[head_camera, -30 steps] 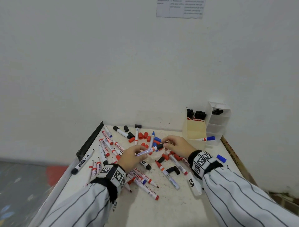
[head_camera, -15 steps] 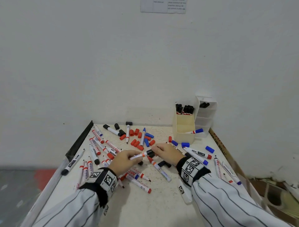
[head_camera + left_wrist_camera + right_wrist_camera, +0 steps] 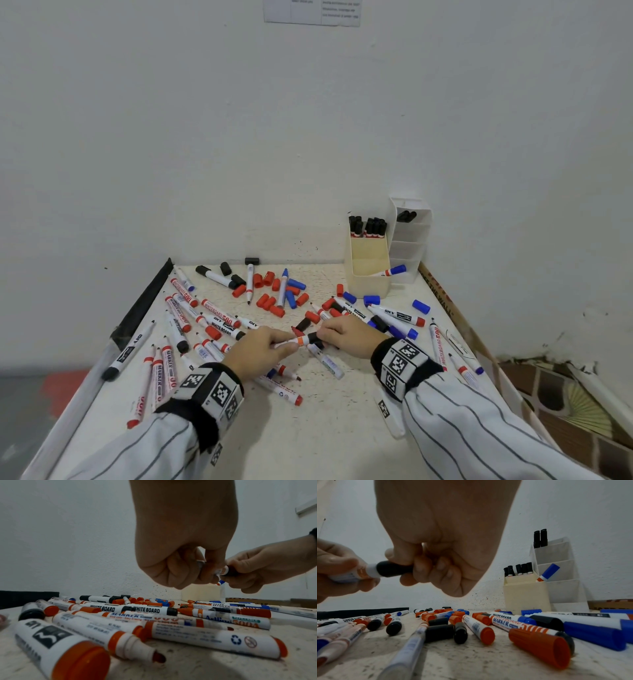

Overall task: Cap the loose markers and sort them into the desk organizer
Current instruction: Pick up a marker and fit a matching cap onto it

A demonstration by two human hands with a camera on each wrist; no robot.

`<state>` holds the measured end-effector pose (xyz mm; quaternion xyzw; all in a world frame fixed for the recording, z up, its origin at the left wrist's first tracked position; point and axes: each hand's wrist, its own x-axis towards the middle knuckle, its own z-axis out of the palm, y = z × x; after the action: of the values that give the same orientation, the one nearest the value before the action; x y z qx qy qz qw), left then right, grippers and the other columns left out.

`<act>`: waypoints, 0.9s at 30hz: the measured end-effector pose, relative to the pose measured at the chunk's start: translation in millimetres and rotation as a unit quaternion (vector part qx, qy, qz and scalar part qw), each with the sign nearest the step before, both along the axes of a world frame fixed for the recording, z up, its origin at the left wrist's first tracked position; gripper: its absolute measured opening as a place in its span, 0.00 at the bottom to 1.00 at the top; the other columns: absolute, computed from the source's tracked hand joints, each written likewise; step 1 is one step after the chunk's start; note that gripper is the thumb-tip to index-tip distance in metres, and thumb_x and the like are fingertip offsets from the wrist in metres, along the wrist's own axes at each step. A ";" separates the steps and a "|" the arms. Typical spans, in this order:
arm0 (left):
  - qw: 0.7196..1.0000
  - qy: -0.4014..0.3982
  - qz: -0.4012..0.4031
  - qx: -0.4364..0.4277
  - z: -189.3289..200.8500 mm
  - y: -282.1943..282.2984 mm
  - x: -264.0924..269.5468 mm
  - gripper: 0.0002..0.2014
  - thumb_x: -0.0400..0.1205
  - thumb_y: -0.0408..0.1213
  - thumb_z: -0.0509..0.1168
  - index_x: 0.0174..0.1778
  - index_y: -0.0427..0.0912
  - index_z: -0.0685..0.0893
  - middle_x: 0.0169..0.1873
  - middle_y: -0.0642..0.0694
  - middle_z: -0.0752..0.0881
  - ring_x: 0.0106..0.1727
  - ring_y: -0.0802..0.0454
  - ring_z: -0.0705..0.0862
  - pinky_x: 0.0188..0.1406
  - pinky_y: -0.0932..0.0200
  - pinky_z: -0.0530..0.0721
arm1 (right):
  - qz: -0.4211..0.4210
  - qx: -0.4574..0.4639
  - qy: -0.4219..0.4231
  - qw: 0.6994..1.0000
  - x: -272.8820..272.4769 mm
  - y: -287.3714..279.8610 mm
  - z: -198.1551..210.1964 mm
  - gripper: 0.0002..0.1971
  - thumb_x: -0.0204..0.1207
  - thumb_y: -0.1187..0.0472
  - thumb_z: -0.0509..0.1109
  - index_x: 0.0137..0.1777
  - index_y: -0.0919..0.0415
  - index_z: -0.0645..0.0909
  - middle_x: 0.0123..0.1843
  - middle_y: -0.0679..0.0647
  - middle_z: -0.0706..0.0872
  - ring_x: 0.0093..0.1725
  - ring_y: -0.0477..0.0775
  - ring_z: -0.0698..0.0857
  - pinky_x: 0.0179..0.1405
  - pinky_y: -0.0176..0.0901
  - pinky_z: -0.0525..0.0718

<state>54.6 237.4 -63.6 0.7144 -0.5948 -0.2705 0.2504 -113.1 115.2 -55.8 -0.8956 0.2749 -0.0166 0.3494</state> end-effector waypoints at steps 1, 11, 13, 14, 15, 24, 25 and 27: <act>1.000 0.015 -0.009 0.007 -0.2 -0.3 0.0 0.08 0.83 0.46 0.62 0.40 0.58 0.85 0.24 0.55 0.75 0.27 0.59 0.72 0.33 0.62 0.69 | 0.004 -0.005 -0.005 1.000 -1.4 0.1 0.0 0.11 0.83 0.57 0.59 0.46 0.54 0.82 0.34 0.45 0.74 0.37 0.43 0.72 0.38 0.38 0.69; 0.998 -0.045 0.052 -0.015 5.3 -3.6 -6.8 0.13 0.80 0.48 0.66 0.60 0.57 0.85 0.45 0.55 0.89 0.44 0.59 0.83 0.46 0.58 0.82 | -0.011 0.013 -0.026 1.000 -7.4 -0.8 3.9 0.13 0.83 0.55 0.58 0.38 0.52 0.77 0.32 0.47 0.73 0.34 0.44 0.72 0.35 0.35 0.69; 0.998 -0.045 0.045 -0.011 8.3 -4.1 -8.3 0.13 0.80 0.48 0.65 0.60 0.57 0.85 0.44 0.55 0.88 0.44 0.55 0.83 0.47 0.56 0.81 | -0.011 0.015 -0.025 0.999 -8.8 -1.3 3.5 0.13 0.84 0.55 0.58 0.37 0.50 0.76 0.32 0.46 0.74 0.34 0.43 0.72 0.36 0.35 0.69; 0.999 -0.027 0.034 -0.009 8.7 -4.7 -9.1 0.12 0.80 0.48 0.65 0.58 0.56 0.86 0.38 0.54 0.87 0.40 0.54 0.82 0.44 0.56 0.80 | -0.008 0.010 -0.025 1.000 -9.8 -1.1 3.7 0.11 0.83 0.56 0.58 0.39 0.51 0.77 0.32 0.46 0.74 0.34 0.42 0.72 0.37 0.35 0.70; 1.000 -0.002 0.021 -0.006 8.5 -5.6 -9.5 0.09 0.81 0.47 0.65 0.54 0.57 0.87 0.31 0.54 0.84 0.34 0.55 0.79 0.40 0.56 0.77 | -0.004 0.002 -0.028 1.000 -10.7 -1.2 4.2 0.09 0.83 0.57 0.59 0.43 0.52 0.78 0.33 0.45 0.75 0.35 0.42 0.73 0.38 0.35 0.70; 0.999 -0.045 0.012 -0.004 10.1 -11.5 -15.6 0.12 0.81 0.51 0.63 0.57 0.57 0.86 0.34 0.55 0.83 0.37 0.57 0.80 0.40 0.59 0.78 | -0.018 0.014 -0.056 0.998 -17.0 -2.5 3.2 0.16 0.84 0.55 0.58 0.32 0.50 0.74 0.30 0.47 0.73 0.31 0.41 0.71 0.35 0.34 0.69; 0.998 -0.063 0.018 -0.013 11.1 -11.8 -16.7 0.14 0.81 0.51 0.63 0.61 0.56 0.84 0.37 0.55 0.86 0.40 0.57 0.82 0.41 0.59 0.80 | -0.027 0.021 -0.060 0.998 -17.5 -2.4 4.2 0.18 0.84 0.54 0.57 0.31 0.49 0.73 0.29 0.47 0.72 0.30 0.42 0.70 0.35 0.35 0.68; 0.997 -0.068 0.029 -0.038 10.2 -11.5 -19.7 0.15 0.81 0.51 0.63 0.62 0.57 0.84 0.41 0.53 0.89 0.42 0.56 0.84 0.45 0.55 0.83 | -0.020 0.013 -0.065 0.998 -17.9 -2.5 9.3 0.18 0.84 0.55 0.57 0.31 0.48 0.72 0.29 0.46 0.72 0.30 0.41 0.71 0.35 0.34 0.69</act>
<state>34.9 225.8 -53.4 0.7377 -0.5996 -0.1910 0.2444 -131.0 112.7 -46.5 -0.8821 0.2701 -0.0779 0.3780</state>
